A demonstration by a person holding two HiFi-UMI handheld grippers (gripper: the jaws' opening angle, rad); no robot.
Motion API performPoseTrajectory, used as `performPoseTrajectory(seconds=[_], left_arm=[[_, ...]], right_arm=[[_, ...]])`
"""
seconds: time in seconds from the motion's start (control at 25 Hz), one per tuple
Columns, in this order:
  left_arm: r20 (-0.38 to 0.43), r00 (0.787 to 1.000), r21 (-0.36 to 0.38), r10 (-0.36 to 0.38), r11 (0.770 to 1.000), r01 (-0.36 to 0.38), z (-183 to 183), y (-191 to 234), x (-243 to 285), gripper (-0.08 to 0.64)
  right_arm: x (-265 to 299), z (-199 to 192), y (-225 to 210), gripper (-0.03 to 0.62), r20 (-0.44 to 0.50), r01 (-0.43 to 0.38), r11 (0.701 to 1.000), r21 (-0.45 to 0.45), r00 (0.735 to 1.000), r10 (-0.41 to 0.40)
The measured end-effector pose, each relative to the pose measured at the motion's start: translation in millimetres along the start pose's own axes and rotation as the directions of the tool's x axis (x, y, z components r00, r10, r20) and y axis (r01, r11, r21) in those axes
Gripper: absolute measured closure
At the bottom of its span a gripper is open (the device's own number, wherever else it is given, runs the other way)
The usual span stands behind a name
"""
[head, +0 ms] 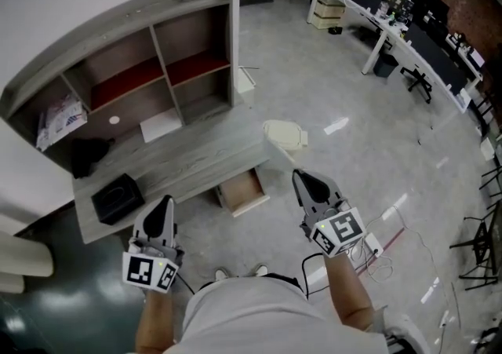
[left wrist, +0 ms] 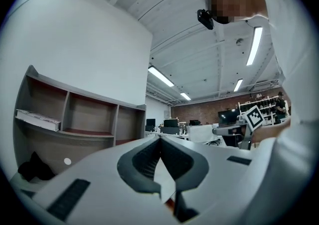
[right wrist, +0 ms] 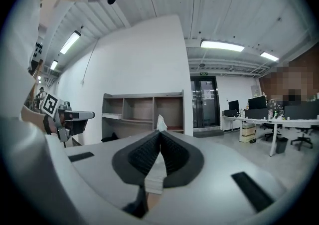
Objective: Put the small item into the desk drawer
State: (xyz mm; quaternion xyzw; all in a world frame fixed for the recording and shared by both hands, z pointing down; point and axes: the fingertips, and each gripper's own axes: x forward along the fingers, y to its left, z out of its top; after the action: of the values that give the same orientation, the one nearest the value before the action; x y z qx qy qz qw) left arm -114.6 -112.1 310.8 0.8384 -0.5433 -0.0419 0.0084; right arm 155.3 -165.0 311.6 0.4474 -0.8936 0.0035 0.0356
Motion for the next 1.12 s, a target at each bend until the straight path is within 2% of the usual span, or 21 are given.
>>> performPoseTrajectory(seconds=[0.2, 0.56, 0.8, 1.12], left_arm=[[0.004, 0.999, -0.005, 0.042, 0.999, -0.042, -1, 6, -11, 0.541], [0.017, 0.995, -0.022, 0.095, 0.995, -0.095, 4, 11, -28, 0.541], [0.018, 0.994, -0.033, 0.105, 0.994, -0.105, 3, 11, -37, 0.541], [0.006, 0.992, -0.036, 0.129, 0.991, -0.129, 3, 20, -59, 0.541]], right_arm=[[-38, 18, -21, 0.568, 0.051, 0.085, 0.996, 0.036, 0.995, -0.086], [-86, 28, -38, 0.568, 0.072, 0.201, 0.976, 0.08, 0.976, -0.207], [-91, 34, -35, 0.568, 0.081, 0.211, 0.976, 0.063, 0.973, -0.215], [-77, 34, -12, 0.568, 0.081, 0.17, 0.983, 0.07, 0.981, -0.175]])
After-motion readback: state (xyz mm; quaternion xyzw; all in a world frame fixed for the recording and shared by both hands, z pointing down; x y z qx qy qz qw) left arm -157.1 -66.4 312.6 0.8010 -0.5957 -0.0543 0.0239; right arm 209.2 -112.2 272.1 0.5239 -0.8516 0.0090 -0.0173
